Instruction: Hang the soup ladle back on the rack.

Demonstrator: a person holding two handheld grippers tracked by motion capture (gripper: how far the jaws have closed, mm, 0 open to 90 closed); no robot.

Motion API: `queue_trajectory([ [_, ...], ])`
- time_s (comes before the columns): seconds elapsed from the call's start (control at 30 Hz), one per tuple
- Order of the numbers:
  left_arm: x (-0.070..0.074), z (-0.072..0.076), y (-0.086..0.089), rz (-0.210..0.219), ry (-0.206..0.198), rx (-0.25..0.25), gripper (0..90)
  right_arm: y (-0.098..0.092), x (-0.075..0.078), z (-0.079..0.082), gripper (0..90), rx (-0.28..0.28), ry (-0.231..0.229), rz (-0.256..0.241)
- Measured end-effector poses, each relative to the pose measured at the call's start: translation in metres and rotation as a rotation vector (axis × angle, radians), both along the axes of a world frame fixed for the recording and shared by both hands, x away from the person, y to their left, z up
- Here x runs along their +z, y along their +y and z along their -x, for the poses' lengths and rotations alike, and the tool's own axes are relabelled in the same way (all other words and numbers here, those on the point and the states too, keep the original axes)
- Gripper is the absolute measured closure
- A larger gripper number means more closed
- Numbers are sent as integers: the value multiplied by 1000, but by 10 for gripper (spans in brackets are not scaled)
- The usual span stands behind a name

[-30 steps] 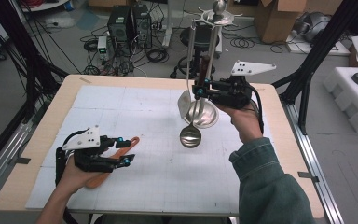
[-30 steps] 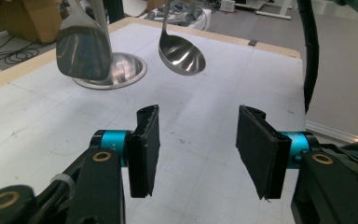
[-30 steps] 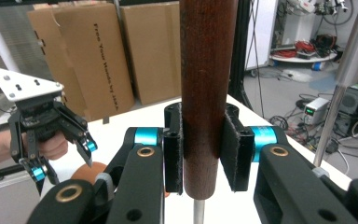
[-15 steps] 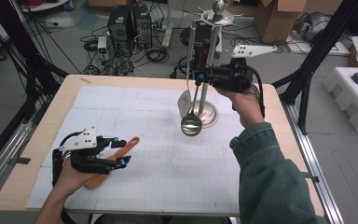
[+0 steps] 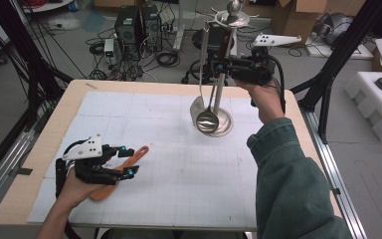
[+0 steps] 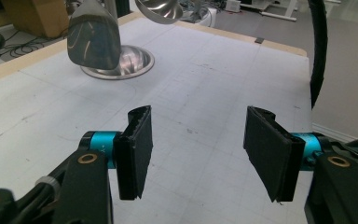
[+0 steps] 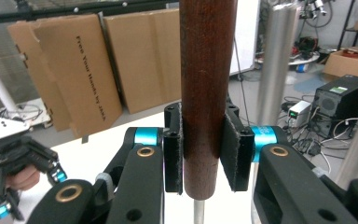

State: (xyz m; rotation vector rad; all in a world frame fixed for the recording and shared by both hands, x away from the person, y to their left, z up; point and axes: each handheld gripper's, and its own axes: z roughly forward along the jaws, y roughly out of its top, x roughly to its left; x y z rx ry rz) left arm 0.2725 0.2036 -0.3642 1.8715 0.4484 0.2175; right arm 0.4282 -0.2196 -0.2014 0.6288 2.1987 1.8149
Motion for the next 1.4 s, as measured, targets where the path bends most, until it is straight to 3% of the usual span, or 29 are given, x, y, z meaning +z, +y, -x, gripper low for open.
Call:
queue_trajectory([
  [0.3, 0, 0, 2, 9, -3, -1, 425, 2, 1, -8, 735, -29, 25, 13],
  [0.9, 0, 0, 1, 9, -3, -10, 427, -1, -4, -23, 723, -87, 72, -11],
  [1.23, 0, 0, 2, 9, -8, -4, 420, -3, -5, -22, 693, -129, 79, -31],
  [1.4, 0, 0, 2, 11, -5, 2, 408, -5, -7, -18, 684, -122, 70, -35],
])
